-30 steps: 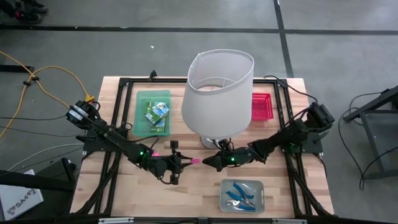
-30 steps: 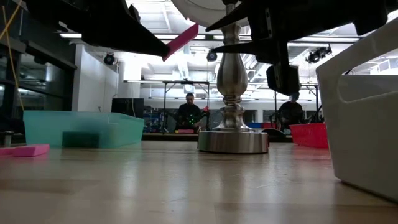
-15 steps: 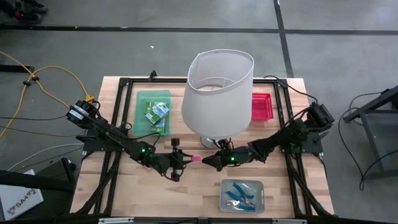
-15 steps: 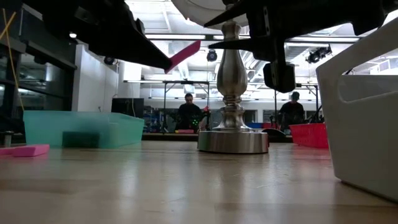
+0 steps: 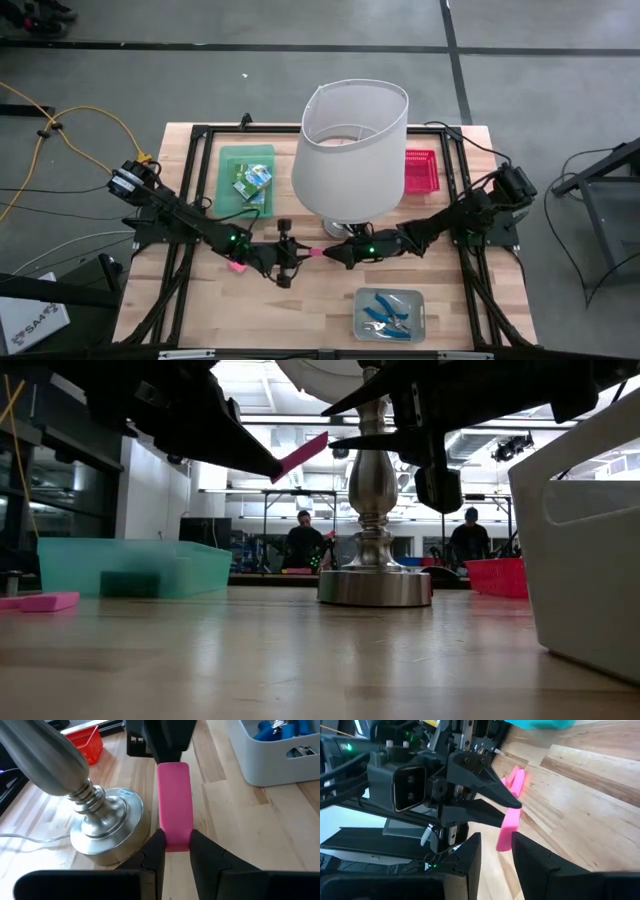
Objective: Pick & Place School Supplies
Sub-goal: Put the pink eraser into the red bin
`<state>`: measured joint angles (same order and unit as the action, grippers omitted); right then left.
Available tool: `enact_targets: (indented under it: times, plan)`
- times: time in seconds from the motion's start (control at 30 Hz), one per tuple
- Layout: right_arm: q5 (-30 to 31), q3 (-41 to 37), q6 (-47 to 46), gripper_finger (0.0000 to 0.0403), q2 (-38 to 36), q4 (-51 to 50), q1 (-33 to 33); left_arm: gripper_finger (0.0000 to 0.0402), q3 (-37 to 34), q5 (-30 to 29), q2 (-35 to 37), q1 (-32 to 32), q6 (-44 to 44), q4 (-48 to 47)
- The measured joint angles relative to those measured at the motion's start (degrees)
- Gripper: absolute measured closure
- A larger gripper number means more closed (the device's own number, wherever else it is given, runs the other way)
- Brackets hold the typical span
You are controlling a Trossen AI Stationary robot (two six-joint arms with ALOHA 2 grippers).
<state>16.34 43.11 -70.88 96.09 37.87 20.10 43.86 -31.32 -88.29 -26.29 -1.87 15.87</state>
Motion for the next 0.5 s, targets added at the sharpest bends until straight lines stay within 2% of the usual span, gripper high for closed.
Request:
enact_targets:
  times: [0.5]
  plan:
    - [-0.41, 0.00, 0.21, 0.0303, -0.04, -1.45, -1.35, 0.0336, 0.01, 3.48, -0.04, 2.68, 2.23, 1.65]
